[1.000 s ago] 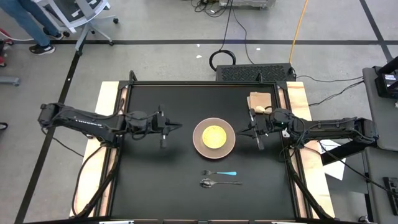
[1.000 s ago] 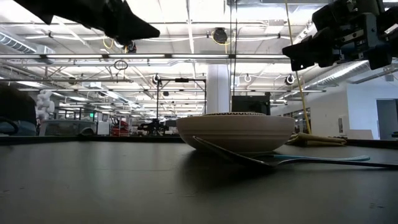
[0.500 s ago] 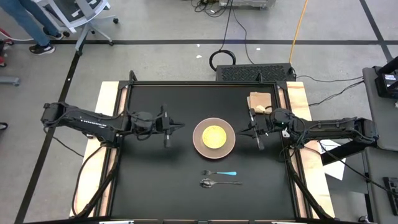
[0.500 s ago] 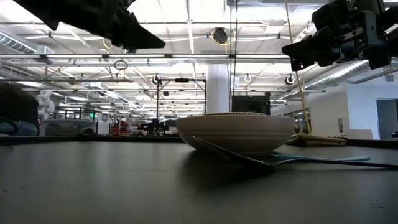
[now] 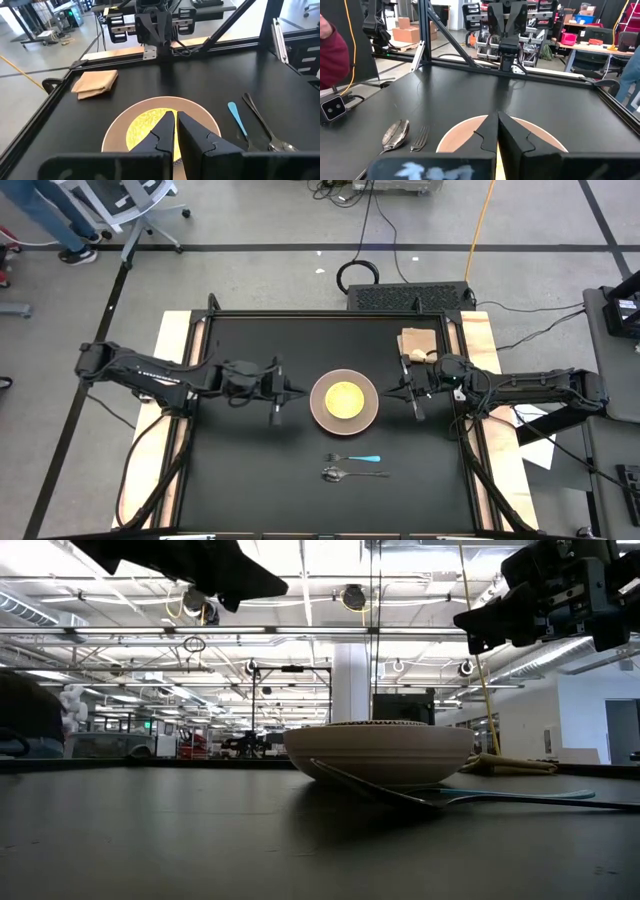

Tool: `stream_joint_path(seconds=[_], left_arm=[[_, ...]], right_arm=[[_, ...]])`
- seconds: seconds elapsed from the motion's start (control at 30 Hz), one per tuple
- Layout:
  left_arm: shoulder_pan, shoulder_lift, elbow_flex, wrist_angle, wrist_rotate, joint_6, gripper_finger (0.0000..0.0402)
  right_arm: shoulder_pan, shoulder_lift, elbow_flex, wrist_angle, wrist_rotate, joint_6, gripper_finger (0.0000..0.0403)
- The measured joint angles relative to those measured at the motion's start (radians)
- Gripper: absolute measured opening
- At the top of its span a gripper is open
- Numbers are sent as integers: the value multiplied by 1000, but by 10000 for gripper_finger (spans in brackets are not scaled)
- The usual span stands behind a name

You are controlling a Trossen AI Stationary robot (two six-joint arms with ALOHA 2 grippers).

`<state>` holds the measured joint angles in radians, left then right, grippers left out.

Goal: Set table place
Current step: Put the light blue fork on the left side of the brown plate

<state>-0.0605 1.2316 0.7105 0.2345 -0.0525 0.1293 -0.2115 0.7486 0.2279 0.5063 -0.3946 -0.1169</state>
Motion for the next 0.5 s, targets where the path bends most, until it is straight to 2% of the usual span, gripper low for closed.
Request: stream_joint_path(seconds=[0.27, 0.4, 0.5], left_arm=[[-1, 14, 2, 12, 33, 0, 26], [-1, 15, 2, 79, 21, 0, 26], [-1, 67, 3, 161, 0, -1, 26]], right_arm=[[0, 0, 0, 2, 0, 0, 0], [0, 0, 0, 13, 0, 0, 0], [0, 0, 0, 23, 0, -1, 0]])
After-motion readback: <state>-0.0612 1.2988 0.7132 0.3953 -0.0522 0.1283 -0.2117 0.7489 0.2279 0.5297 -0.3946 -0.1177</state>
